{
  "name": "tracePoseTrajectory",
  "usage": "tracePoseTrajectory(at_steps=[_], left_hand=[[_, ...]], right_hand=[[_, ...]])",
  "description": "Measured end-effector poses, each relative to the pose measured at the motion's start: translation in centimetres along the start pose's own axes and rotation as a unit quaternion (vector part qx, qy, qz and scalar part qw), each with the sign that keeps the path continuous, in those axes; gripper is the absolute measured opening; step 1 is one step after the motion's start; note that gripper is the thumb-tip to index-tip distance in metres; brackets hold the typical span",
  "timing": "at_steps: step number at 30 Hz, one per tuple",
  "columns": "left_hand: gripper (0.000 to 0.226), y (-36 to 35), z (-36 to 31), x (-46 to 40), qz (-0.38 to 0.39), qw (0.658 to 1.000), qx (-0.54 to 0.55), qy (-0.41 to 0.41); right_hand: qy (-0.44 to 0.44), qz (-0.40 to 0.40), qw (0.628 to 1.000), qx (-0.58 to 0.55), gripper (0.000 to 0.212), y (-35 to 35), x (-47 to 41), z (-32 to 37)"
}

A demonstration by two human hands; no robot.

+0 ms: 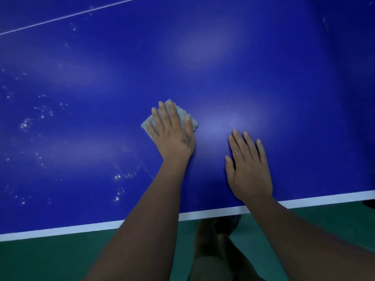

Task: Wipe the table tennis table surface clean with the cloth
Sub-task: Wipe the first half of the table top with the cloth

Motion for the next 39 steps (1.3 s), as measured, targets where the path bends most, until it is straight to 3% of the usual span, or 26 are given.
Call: tracePoseTrajectory(at_steps=[4, 8, 13, 20, 26, 31, 36, 39], left_hand=[[0.068, -0.3, -3.4, 2.3, 0.021, 0.994, -0.003, -0.108], [0.069, 1.2, -3.0, 11.3, 0.077, 0.973, -0.017, -0.216], [0.068, 2.8, -0.8, 18.0, 0.101, 0.969, -0.022, -0.224], [0.070, 0.9, -2.6, 11.1, 0.064, 0.978, -0.031, -0.194], [0.070, 2.3, -1.7, 17.4, 0.114, 0.962, -0.003, -0.247], [0.069, 1.2, -2.2, 12.7, 0.092, 0.948, -0.008, -0.305], [0.067, 1.0, 1.4, 3.8, 0.027, 0.973, 0.012, -0.230], [0.067, 2.1, 5.0, 5.3, 0.014, 0.989, -0.010, -0.144]], right_hand=[[0.001, 0.002, 1.000, 0.007, 0.058, -0.2, 0.0, -0.1], [0.007, 0.016, 1.000, 0.017, 0.060, -0.3, 0.0, -0.1], [-0.001, 0.030, 0.999, 0.019, 0.062, -0.3, 0.0, -0.1], [-0.002, 0.032, 0.999, 0.025, 0.061, -0.2, -0.1, 0.0], [-0.003, 0.039, 0.999, 0.032, 0.060, -0.1, -0.3, 0.2], [-0.008, 0.027, 0.999, 0.026, 0.059, 0.1, -0.5, 0.3], [-0.010, 0.023, 0.999, 0.019, 0.058, 0.2, -0.3, 0.2], [-0.008, 0.020, 1.000, 0.015, 0.058, 0.1, -0.3, 0.2]])
Point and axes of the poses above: each hand's wrist, its own x-axis away from the middle knuckle, its own y-axis out of the back of the hand, z = x × y, the point moved 6 cm from there along -x, towards the middle knuckle, and after that the axes turned 8 degrees about -z, right-handed, at the moved point
